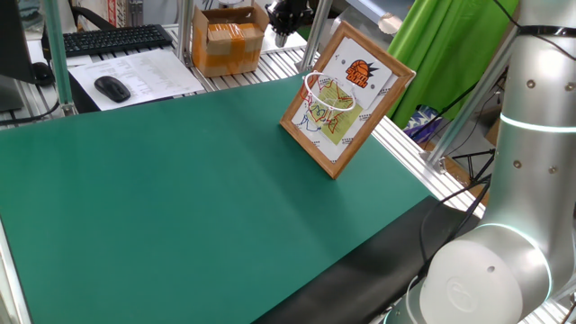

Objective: Grab a basketball, release it and shoot it into the basket

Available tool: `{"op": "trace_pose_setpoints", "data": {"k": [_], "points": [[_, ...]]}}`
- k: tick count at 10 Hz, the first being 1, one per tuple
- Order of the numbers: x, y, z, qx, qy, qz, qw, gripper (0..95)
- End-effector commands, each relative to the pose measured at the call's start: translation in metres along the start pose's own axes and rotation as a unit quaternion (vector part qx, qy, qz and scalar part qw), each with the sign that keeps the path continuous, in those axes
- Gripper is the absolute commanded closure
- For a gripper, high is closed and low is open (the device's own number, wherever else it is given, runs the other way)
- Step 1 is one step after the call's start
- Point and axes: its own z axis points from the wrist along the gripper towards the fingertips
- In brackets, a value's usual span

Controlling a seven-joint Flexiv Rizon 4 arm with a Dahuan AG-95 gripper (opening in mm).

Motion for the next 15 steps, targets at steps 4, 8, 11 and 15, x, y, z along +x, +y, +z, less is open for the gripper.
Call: {"op": "trace_pose_setpoints", "data": {"k": [4, 8, 11, 15], "points": [[0.0002, 0.0002, -0.0001, -0.005, 0.002, 0.002, 1.0000, 95.0], [0.0005, 0.0000, -0.0010, -0.004, 0.003, 0.005, 1.0000, 95.0], [0.0005, 0.0000, -0.0010, -0.004, 0.004, 0.008, 0.9999, 95.0], [0.0006, 0.0001, -0.0009, -0.004, 0.005, 0.009, 0.9999, 95.0]]}}
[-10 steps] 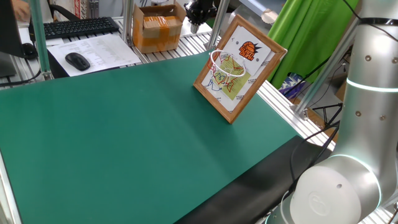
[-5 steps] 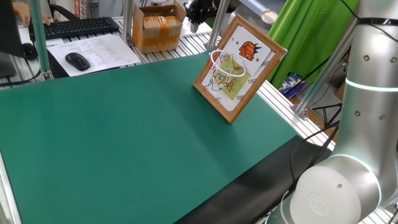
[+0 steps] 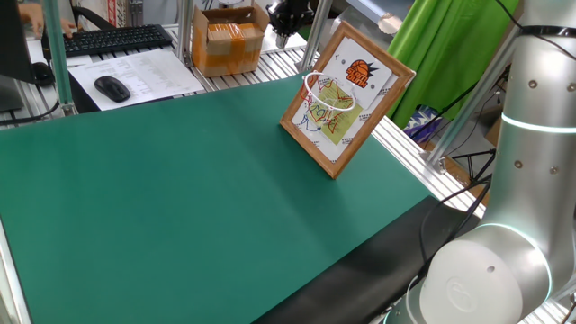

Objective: Grab a basketball, release it and shoot it into the basket

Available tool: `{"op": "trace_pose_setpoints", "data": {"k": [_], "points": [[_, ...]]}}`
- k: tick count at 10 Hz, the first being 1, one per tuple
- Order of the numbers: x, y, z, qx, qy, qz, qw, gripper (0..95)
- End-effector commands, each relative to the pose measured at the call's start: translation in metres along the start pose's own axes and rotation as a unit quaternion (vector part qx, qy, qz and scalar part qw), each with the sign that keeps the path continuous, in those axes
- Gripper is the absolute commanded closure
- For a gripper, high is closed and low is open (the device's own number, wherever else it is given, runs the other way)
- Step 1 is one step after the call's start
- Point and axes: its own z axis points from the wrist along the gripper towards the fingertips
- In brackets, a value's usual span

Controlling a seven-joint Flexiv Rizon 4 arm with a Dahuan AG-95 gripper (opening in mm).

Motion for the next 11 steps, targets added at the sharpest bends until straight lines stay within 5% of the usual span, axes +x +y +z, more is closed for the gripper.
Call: {"op": "trace_pose_setpoints", "data": {"k": [1, 11], "points": [[0.0006, -0.0001, 0.0003, 0.000, 0.000, 0.001, 1.0000, 95.0], [-0.0001, 0.0004, 0.0022, 0.000, 0.001, 0.009, 1.0000, 95.0]]}}
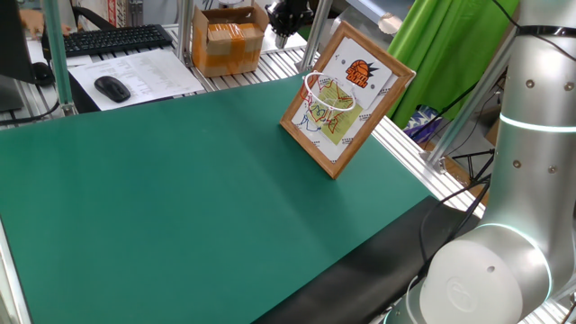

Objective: Grab a basketball, release it and shoot it into the basket

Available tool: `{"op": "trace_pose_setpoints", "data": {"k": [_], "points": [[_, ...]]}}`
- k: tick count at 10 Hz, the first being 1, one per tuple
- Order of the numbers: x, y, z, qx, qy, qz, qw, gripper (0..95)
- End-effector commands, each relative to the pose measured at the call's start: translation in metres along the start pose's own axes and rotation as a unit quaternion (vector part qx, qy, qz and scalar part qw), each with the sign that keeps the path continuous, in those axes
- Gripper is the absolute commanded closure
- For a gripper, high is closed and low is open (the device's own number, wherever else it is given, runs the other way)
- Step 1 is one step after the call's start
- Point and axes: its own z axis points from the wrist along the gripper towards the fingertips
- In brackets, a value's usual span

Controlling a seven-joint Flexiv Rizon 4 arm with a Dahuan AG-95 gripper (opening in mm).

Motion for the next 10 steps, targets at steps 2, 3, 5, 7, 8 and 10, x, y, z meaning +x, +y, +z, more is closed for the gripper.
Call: {"op": "trace_pose_setpoints", "data": {"k": [2, 3, 5, 7, 8, 10], "points": [[0.0001, 0.0001, -0.0001, -0.001, 0.002, -0.002, 1.0000, 95.0], [0.0003, 0.0003, 0.0001, -0.002, 0.002, -0.003, 1.0000, 95.0], [0.0009, 0.0009, 0.0009, -0.002, 0.003, -0.002, 1.0000, 95.0], [0.0008, 0.0014, 0.0020, -0.002, 0.009, -0.001, 1.0000, 95.0], [0.0011, 0.0018, 0.0025, -0.002, 0.009, 0.000, 1.0000, 95.0], [0.0021, 0.0025, 0.0031, -0.001, 0.009, 0.001, 1.0000, 95.0]]}}
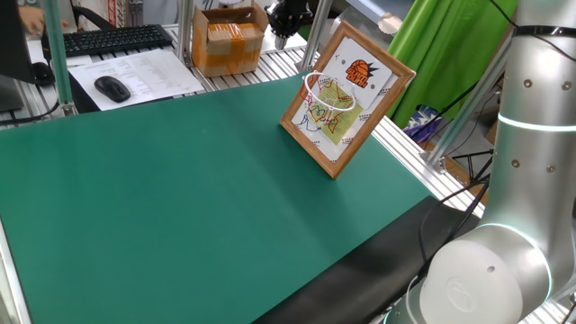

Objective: Grab a basketball, release it and shoot it into the basket

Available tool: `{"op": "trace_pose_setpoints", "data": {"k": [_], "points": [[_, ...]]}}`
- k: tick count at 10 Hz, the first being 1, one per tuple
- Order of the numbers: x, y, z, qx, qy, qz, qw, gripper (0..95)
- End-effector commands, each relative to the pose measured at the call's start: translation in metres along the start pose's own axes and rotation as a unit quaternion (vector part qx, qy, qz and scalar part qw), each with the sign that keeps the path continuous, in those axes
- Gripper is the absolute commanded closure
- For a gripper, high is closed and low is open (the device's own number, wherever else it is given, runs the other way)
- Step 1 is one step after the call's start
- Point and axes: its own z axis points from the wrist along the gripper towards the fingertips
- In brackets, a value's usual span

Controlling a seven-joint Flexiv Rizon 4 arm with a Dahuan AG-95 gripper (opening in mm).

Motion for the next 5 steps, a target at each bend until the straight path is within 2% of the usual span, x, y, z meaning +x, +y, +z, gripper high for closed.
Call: {"op": "trace_pose_setpoints", "data": {"k": [1, 5], "points": [[0.0019, 0.0007, 0.0008, 0.001, -0.002, 0.002, 1.0000, 95.0], [0.0025, 0.0006, -0.0002, 0.003, -0.001, 0.017, 0.9999, 95.0]]}}
